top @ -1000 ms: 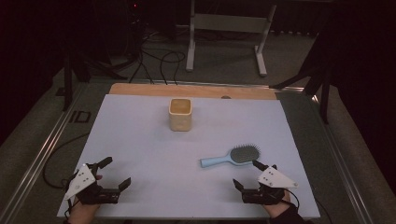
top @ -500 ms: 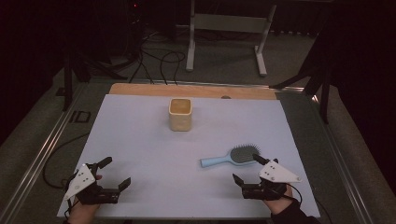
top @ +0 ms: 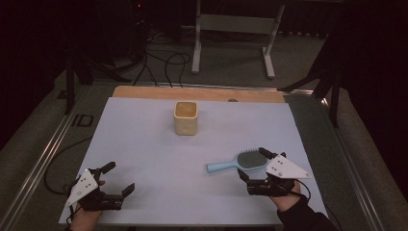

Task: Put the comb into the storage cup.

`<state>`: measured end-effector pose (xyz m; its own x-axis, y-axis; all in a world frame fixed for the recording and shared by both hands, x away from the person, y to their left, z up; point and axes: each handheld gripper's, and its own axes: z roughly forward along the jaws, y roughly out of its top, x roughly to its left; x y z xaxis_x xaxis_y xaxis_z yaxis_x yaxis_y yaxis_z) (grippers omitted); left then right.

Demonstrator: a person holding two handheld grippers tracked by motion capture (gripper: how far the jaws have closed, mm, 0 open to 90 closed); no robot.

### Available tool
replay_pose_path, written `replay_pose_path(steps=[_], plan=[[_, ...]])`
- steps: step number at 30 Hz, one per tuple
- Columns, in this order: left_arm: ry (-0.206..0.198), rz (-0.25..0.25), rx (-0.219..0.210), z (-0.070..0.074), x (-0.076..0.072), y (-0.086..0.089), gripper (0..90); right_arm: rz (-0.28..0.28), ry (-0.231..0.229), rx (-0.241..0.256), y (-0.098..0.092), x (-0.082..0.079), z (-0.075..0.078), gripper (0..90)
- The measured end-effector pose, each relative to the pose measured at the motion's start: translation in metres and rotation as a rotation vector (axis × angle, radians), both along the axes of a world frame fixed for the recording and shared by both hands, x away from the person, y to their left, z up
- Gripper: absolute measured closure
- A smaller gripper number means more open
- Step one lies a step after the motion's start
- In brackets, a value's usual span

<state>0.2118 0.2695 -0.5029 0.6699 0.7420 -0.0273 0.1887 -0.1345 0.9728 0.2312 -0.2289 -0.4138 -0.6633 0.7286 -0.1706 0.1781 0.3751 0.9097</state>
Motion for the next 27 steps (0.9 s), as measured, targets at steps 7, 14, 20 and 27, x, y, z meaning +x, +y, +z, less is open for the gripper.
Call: replay_pose_path(steps=[7, 14, 20, 27], plan=[[0.001, 0.000, 0.000, 0.000, 0.000, 0.000, 0.0, 0.014, 0.007, -0.005, 0.008, 0.007, 0.005, 8.7], [0.001, 0.001, -0.002, 0.000, 0.000, 0.001, 0.0, 0.025, 0.006, -0.011, 0.017, 0.017, 0.010, 8.7], [0.000, 0.000, -0.002, 0.000, 0.000, 0.001, 0.0, 0.040, 0.015, 0.004, 0.025, 0.026, 0.014, 8.6], [-0.002, 0.003, -0.009, 0.000, 0.000, 0.001, 0.0, 0.067, 0.044, 0.012, 0.036, 0.036, 0.014, 8.6]])
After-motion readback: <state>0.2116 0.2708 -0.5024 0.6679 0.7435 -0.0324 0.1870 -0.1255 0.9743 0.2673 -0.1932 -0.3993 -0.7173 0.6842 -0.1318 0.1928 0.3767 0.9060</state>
